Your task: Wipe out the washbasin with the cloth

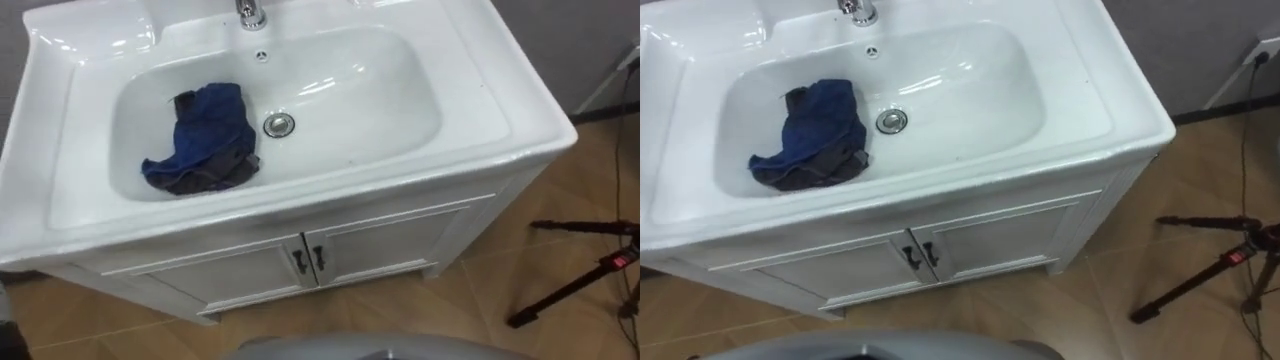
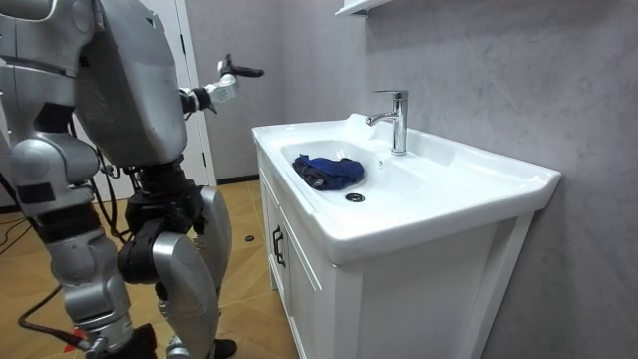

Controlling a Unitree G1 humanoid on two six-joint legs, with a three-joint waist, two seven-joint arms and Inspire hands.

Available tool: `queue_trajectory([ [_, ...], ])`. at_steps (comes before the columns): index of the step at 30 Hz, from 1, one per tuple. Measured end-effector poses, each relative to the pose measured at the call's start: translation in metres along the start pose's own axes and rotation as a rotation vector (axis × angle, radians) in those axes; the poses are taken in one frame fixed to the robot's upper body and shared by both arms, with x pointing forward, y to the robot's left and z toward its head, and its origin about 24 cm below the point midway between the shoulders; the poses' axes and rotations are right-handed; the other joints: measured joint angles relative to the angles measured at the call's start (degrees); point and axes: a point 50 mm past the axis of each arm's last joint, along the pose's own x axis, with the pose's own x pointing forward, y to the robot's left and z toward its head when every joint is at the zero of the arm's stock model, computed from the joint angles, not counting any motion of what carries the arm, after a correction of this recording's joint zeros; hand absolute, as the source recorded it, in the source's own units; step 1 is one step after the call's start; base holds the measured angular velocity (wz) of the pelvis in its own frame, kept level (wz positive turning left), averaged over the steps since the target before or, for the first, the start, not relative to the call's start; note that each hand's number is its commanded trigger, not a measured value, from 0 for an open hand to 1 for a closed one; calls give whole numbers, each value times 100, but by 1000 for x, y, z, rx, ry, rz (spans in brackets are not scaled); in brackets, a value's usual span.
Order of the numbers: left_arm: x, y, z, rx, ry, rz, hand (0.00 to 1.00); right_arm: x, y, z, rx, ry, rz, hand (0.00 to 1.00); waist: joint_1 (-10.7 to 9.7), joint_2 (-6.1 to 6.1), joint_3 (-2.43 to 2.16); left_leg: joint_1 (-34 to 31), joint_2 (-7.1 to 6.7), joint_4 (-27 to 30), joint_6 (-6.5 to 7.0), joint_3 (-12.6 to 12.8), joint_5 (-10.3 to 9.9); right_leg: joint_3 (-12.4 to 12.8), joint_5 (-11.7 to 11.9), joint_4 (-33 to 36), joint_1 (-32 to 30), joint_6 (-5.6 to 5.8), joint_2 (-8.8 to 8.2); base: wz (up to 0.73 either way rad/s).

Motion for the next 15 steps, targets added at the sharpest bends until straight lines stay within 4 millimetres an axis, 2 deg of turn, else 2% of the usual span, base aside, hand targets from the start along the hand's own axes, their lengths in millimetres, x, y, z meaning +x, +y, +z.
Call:
queue_trajectory([
  [3,3,22,-25,56,111,76,0,0,0,0,-2,-2,-3,0,114,45,-20,-12,-19,-2,0,-94,0,-77,-12,18,9,21,-33,18],
  [5,4,37,-39,84,179,128,0,0,0,1,-2,-6,-4,0,128,57,-16,-35,-34,0,1,-116,0,-102,-47,37,14,45,-51,26],
  [7,5,65,-56,151,255,209,0,0,-1,3,-1,-18,-8,0,135,45,-4,-60,-50,2,9,-117,4,-102,-70,77,-18,69,-65,11],
  [8,4,73,-60,176,271,226,0,0,0,3,-1,-17,-7,0,132,47,-6,-60,-56,4,10,-119,4,-120,-72,89,-19,71,-78,4],
  [9,-1,86,-70,225,306,250,0,0,1,4,-6,-17,-5,0,134,41,-4,-61,-71,7,18,-120,0,-174,-81,119,-19,80,-109,17],
  [11,-10,101,-85,276,373,283,0,-1,3,-1,-19,2,4,0,113,39,-12,-95,-73,16,144,-142,-36,-232,-95,135,-21,99,-115,23],
  [15,-39,142,-121,408,557,378,0,-1,8,-5,-22,14,20,0,118,0,-26,-129,-105,0,187,-209,-59,-250,-106,221,-33,125,-153,4],
])
